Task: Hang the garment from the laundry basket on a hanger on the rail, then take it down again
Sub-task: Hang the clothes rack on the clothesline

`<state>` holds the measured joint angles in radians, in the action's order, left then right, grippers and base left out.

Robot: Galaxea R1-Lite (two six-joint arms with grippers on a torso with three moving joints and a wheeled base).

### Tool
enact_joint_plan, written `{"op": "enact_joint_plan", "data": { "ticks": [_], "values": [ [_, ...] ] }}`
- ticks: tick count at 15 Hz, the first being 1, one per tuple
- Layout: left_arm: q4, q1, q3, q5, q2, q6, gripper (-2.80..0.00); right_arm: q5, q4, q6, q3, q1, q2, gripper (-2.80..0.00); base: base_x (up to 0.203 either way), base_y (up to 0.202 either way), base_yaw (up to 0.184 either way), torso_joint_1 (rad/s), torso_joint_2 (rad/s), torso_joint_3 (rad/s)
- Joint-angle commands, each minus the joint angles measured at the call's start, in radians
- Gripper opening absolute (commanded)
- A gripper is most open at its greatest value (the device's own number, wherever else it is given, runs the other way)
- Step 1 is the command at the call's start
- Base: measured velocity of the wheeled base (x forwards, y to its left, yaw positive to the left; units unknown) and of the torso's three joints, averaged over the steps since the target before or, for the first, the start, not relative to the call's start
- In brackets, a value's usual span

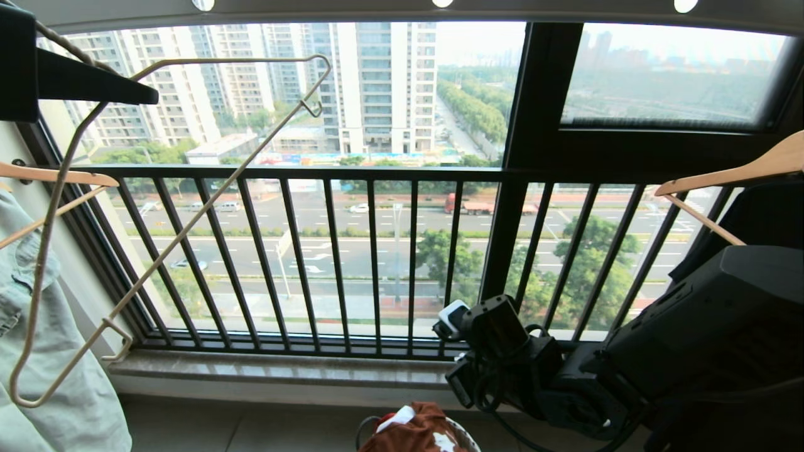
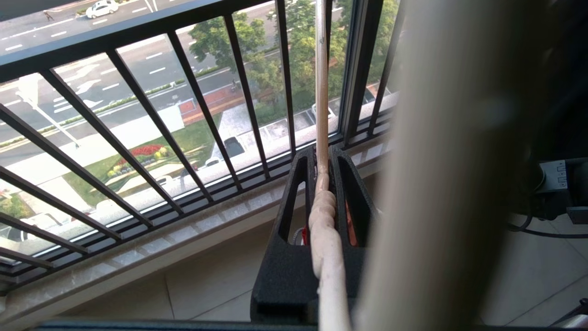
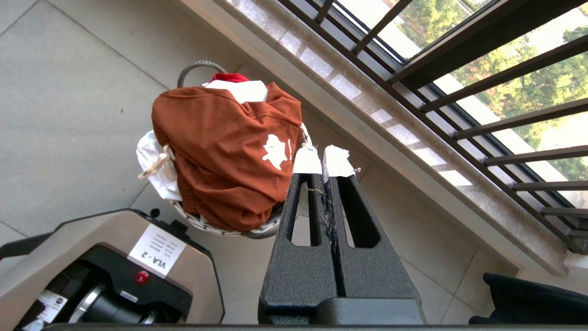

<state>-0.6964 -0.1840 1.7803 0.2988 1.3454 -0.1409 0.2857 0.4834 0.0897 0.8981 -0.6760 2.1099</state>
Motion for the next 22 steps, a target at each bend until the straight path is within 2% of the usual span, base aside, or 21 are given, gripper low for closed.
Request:
{"op": "enact_joint_plan", "data": {
  "ticks": [1,4,7,10,22],
  "values": [
    [-0.004,-0.019,0.028,-0.013,0.052,-0.002,-2.80,0.001,0.003,0.001,0.002,-0.001,0.005,-2.80,0.000,0.000,0.000,0.000,0.00,0.000],
    [0.001,-0.065,0.057,-0.066,0.106,-0.003,-2.80,0.001,0.003,0.000,0.004,-0.001,0.007,-2.80,0.000,0.000,0.000,0.000,0.00,0.000],
    [0.003,-0.103,0.059,-0.085,0.137,-0.002,-2.80,0.001,0.003,-0.001,0.005,0.001,-0.003,-2.80,0.000,0.000,0.000,0.000,0.00,0.000],
    [0.009,-0.109,0.075,-0.133,0.169,-0.003,-2.80,0.000,0.003,-0.001,0.005,0.001,-0.007,-2.80,0.000,0.000,0.000,0.000,0.00,0.000],
    [0.011,-0.107,0.131,-0.190,0.224,-0.031,-2.80,-0.001,0.003,0.002,0.004,-0.001,-0.007,-2.80,0.000,0.000,0.000,0.000,0.00,0.000]
  ]
}}
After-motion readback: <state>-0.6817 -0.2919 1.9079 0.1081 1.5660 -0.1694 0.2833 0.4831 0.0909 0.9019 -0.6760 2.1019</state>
